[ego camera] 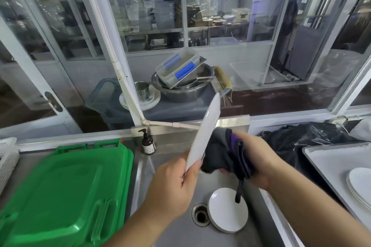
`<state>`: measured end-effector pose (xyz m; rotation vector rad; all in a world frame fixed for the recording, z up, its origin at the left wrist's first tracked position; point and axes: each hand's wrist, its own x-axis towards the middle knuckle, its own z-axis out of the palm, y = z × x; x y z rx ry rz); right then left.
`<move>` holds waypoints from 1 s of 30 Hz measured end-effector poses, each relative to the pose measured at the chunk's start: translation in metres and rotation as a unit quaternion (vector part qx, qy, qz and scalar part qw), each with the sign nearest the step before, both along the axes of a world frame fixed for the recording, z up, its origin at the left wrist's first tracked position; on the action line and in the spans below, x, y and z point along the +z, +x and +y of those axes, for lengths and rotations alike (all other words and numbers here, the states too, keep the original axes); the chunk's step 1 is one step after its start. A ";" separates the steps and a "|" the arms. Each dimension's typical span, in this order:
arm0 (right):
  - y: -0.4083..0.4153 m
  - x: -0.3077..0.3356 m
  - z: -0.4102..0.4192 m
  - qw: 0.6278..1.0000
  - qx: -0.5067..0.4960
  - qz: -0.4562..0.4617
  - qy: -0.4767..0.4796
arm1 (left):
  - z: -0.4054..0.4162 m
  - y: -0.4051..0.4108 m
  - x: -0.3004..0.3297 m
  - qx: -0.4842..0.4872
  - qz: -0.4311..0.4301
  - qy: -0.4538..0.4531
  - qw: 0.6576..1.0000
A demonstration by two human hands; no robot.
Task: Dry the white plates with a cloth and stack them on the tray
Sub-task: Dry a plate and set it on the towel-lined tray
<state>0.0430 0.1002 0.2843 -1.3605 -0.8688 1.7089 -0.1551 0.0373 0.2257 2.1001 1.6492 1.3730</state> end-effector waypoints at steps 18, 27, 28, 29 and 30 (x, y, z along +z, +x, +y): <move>0.008 -0.002 -0.014 0.981 -0.056 0.186 -0.027 | 0.013 -0.041 -0.004 -0.181 0.338 0.042 0.923; -0.004 -0.025 -0.023 0.965 -0.127 0.224 -0.043 | 0.005 -0.054 0.009 -0.137 0.245 0.033 0.959; -0.005 -0.027 -0.023 0.966 -0.129 0.221 -0.040 | 0.005 -0.057 0.009 -0.116 0.220 0.036 0.968; -0.005 -0.029 -0.023 0.967 -0.129 0.216 -0.037 | 0.005 -0.060 0.008 -0.089 0.193 0.038 0.976; -0.006 -0.031 -0.023 0.968 -0.126 0.215 -0.036 | 0.006 -0.063 0.007 -0.054 0.163 0.030 0.985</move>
